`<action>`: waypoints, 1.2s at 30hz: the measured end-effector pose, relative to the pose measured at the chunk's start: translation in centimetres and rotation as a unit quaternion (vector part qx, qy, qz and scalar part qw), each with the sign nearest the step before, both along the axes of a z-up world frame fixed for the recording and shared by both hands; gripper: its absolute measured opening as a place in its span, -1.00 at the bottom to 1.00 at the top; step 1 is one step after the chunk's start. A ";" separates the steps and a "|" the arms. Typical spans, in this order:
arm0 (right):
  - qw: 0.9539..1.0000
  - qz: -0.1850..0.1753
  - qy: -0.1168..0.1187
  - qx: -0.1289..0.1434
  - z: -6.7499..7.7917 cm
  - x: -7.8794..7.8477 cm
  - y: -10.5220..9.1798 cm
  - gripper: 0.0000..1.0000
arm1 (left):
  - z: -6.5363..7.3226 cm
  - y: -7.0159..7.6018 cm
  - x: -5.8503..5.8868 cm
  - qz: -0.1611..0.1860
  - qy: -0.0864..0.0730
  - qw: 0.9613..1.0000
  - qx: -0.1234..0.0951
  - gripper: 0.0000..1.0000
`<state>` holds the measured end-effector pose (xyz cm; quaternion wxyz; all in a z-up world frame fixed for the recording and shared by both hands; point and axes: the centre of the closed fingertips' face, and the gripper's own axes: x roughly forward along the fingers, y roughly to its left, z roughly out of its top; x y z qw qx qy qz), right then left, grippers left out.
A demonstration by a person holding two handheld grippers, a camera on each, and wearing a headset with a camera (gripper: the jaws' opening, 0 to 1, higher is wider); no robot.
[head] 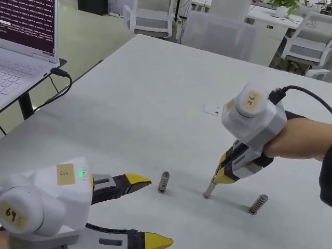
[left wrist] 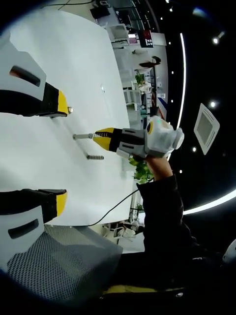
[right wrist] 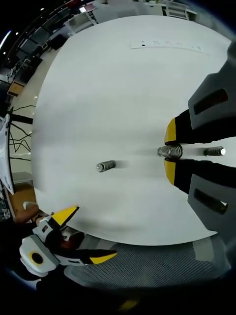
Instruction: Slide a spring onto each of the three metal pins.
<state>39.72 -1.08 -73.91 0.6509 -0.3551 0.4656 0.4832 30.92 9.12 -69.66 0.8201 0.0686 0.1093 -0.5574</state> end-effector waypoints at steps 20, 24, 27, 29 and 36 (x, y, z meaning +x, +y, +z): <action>1.000 -0.006 0.011 -0.015 -4.2 -1.1 -0.3 -0.83 | -0.3 0.0 0.0 -0.002 0.005 1.000 0.006 0.07; 1.000 -0.010 0.009 -0.016 -4.6 -0.9 -0.5 -0.83 | -0.1 0.0 0.1 -0.002 0.004 1.000 0.007 0.07; 1.000 -0.009 0.004 -0.020 -4.6 -0.9 -0.5 -0.83 | 0.0 -0.1 0.1 -0.003 0.003 1.000 0.007 0.07; 1.000 -0.010 0.004 -0.018 -4.6 -0.9 -0.5 -0.83 | 0.0 -0.1 0.0 -0.004 0.002 1.000 0.007 0.06; 1.000 -0.014 0.009 -0.018 -4.7 -1.2 -0.4 -0.82 | -0.3 -0.1 0.1 -0.004 0.004 1.000 0.008 0.06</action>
